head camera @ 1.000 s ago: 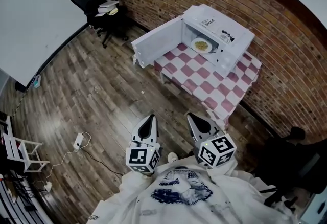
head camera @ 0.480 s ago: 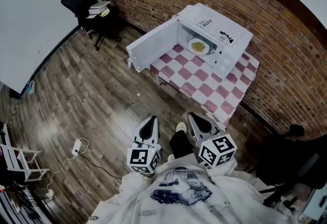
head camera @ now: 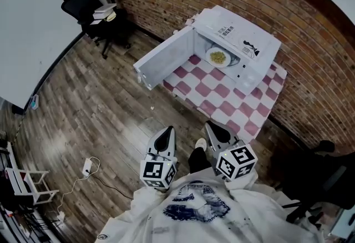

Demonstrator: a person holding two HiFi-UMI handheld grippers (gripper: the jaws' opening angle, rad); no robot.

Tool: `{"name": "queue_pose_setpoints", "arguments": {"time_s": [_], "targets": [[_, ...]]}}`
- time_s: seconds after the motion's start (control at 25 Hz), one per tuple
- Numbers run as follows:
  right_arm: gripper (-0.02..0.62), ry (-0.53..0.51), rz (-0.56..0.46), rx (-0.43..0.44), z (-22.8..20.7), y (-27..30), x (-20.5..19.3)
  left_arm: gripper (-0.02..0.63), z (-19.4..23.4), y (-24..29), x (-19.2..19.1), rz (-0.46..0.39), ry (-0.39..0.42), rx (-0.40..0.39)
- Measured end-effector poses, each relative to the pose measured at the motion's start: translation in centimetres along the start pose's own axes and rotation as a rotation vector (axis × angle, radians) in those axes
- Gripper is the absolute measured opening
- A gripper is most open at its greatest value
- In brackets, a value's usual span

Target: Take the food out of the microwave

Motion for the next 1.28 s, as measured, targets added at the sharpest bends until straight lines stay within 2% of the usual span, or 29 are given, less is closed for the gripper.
{"name": "queue_pose_setpoints", "arguments": {"time_s": [0.4,0.84,1.28], "targets": [[0.014,0.038,0.011,-0.041,-7.5,5.0,4.4,0.008,0.7,10.2,3.7,0.045,0.018,-0.055],[0.014,0.082,-0.043,-0.106,-16.9,8.0,9.7,0.008,-0.5,21.0,8.6,0.087,0.089,-0.107],[0.014,0.123,-0.070,-0.141,-22.2,9.5,11.6,0.008,-2.0,27.9,10.9,0.102,0.141,-0.164]]}}
Point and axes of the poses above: the fingertips, and each gripper's own axes: y forward along the fingers, z to its left, x out of its top, the point moved 4 cm from there along -y, backward along the fingers, and after that the axes turned 11 degrees about z, right-handed, at the moved point
